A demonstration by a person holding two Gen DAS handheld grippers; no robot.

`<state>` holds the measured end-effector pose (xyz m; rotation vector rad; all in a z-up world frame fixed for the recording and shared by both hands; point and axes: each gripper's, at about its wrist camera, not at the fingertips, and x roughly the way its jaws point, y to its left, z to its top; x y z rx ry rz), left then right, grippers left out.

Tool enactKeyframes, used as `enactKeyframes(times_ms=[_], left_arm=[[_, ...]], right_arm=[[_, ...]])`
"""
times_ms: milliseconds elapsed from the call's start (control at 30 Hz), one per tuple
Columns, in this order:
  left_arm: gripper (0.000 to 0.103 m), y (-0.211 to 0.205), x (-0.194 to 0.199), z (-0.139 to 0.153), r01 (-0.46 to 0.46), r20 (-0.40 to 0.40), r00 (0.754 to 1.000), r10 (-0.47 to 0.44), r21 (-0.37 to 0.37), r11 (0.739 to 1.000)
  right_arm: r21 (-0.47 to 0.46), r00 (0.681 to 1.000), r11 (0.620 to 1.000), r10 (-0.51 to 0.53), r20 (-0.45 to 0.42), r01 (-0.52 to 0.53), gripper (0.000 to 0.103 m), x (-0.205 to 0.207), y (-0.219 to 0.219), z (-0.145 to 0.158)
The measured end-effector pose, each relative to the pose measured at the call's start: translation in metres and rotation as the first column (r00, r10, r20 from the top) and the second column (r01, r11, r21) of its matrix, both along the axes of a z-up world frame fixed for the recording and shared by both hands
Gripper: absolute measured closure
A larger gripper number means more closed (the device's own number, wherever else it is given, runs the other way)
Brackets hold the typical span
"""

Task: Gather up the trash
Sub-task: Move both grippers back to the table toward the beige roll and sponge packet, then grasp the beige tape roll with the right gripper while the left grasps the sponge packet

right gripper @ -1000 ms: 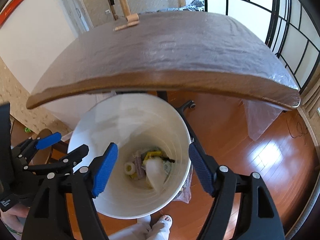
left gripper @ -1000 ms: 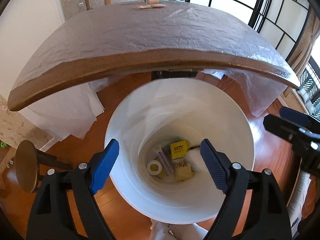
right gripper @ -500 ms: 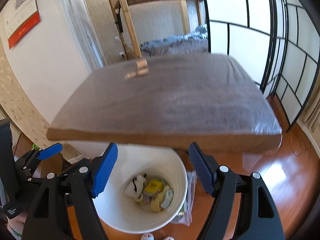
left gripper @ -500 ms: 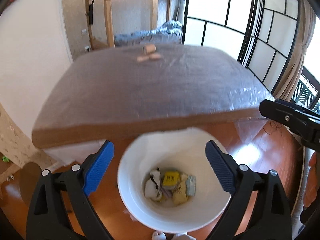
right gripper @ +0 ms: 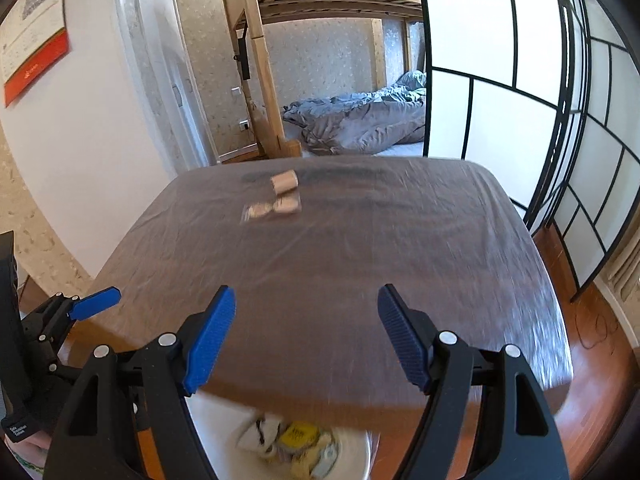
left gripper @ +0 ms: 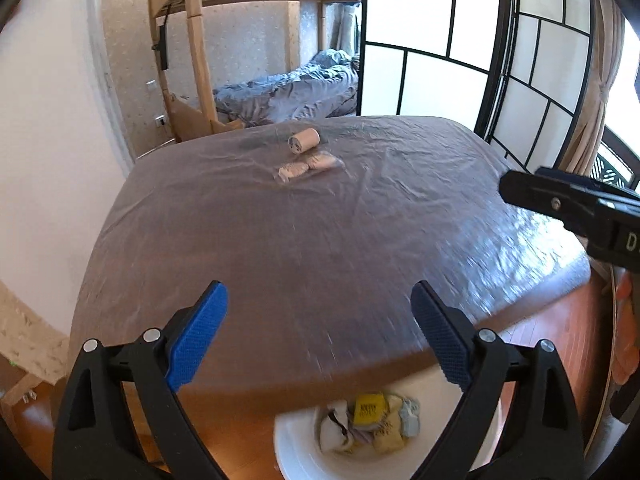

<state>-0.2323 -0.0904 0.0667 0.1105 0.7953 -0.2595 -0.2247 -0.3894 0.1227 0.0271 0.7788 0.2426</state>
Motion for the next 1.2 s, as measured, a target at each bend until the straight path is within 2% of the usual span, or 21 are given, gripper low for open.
enactKeyframes(times_ms=[200,267,400,667,900,1067,1200], left_arm=[[0.009,0.002,0.071,-0.005,0.096,-0.032,0.995,-0.096,0.012,0.995],[0.009,-0.002,0.089,-0.010,0.128,-0.034,0.991,-0.127,0.044,0.991],[0.009,-0.005,0.118,-0.018,0.182,-0.062,0.982,-0.179,0.037,0.983],[0.009,-0.009,0.172,-0.037,0.152,-0.105,0.983,-0.151,0.009,0.988],[0.009,-0.015,0.192,-0.048,0.166,-0.115,0.980,-0.162,0.021,0.986],[0.009,-0.018,0.202,-0.048,0.185,-0.116,0.977,-0.182,0.020,0.983],[0.009,-0.025,0.206,-0.048,0.233,-0.128,0.965,-0.230,0.010,0.972]], right_arm=[[-0.003,1.000,1.000,-0.003,-0.031,0.002,0.030,0.079,0.027,-0.007],[-0.017,0.999,1.000,0.011,-0.041,-0.011,0.030,0.103,0.037,-0.010],[-0.040,0.996,0.999,0.029,-0.084,-0.033,0.030,0.149,0.052,-0.020],[-0.046,0.982,0.993,0.104,-0.161,-0.113,0.030,0.226,0.072,-0.054],[-0.023,0.967,0.986,0.155,-0.202,-0.163,0.030,0.257,0.082,-0.078],[-0.014,0.956,0.980,0.190,-0.222,-0.199,0.041,0.269,0.087,-0.087],[0.001,0.951,0.977,0.207,-0.229,-0.212,0.044,0.275,0.086,-0.089]])
